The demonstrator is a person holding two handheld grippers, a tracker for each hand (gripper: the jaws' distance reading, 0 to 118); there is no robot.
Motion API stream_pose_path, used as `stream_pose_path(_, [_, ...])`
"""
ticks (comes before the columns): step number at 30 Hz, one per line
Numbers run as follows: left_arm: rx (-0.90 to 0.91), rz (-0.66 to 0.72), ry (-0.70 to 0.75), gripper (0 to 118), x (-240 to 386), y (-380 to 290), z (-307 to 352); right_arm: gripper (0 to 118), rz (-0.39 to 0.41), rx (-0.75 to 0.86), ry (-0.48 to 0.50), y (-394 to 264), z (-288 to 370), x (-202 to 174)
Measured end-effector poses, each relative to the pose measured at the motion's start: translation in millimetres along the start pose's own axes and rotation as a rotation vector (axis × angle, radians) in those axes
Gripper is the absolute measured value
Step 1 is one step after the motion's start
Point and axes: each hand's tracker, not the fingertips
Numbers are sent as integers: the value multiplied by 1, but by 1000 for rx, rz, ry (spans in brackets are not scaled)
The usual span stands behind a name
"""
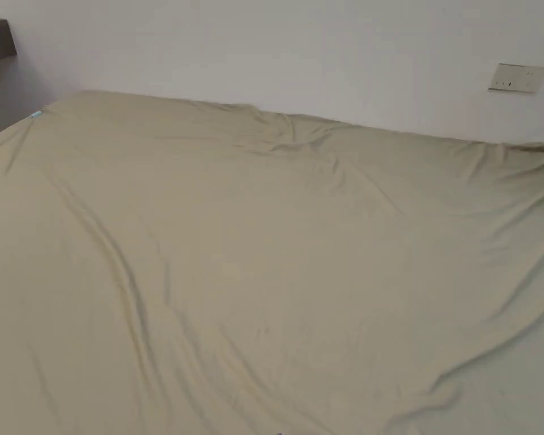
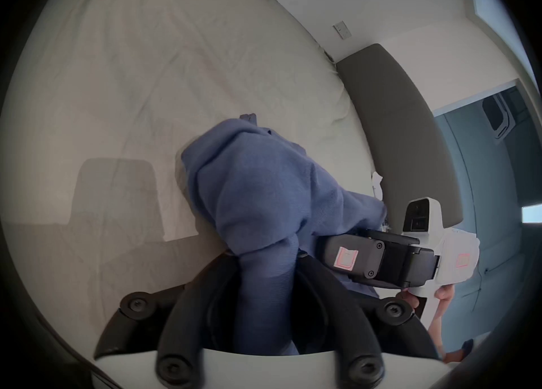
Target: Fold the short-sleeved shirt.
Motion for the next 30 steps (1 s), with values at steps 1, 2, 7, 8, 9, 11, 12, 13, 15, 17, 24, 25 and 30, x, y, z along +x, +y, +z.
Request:
stream_pose_path(1, [-7, 22, -24, 21, -1, 4, 7, 2, -6, 12, 6, 0, 10, 1])
stream_pose_path(2, [-9, 68, -56, 21, -5, 7, 13, 2, -15, 24, 7, 0, 20, 3])
stream_pose_path(7, [102, 102, -16, 20, -36, 32, 86, 2, -18, 121, -64, 6, 67, 4])
stream_pose_path(8, [113, 81, 38, 20, -44, 37, 104, 2, -15, 137, -75, 7, 72, 3])
stream_pose_path(9, [149, 42, 132, 20, -55, 45, 129, 2, -11, 148, -80, 9, 78, 1])
stream_pose_path(11, [169, 4, 314, 20, -80, 58, 173, 2, -4, 156, -84, 16, 81, -7])
stream_pose_path(12, [162, -14, 392, 20, -93, 65, 192, 2, -1, 160, -83, 19, 81, -10])
stream_pose_path(13, [175, -8, 483, 20, -105, 71, 212, 2, 0, 162, -85, 22, 80, -14])
stream_pose_path(15, [171, -11, 615, 20, -128, 83, 247, 2, 8, 151, -92, 30, 72, -21])
stream_pose_path(17, [189, -14, 747, 20, -142, 94, 275, 2, 35, 129, -108, 36, 63, -32])
stream_pose_path(24, [166, -12, 1023, 20, -190, 131, 330, 2, 86, 71, -122, 50, 32, -67])
stream_pose_path(25, [152, -4, 1058, 20, -198, 136, 333, 2, 96, 61, -122, 51, 29, -72])
stream_pose_path(30, [161, 120, 1167, 63, -236, 143, 334, 2, 145, 42, -127, 52, 19, -86])
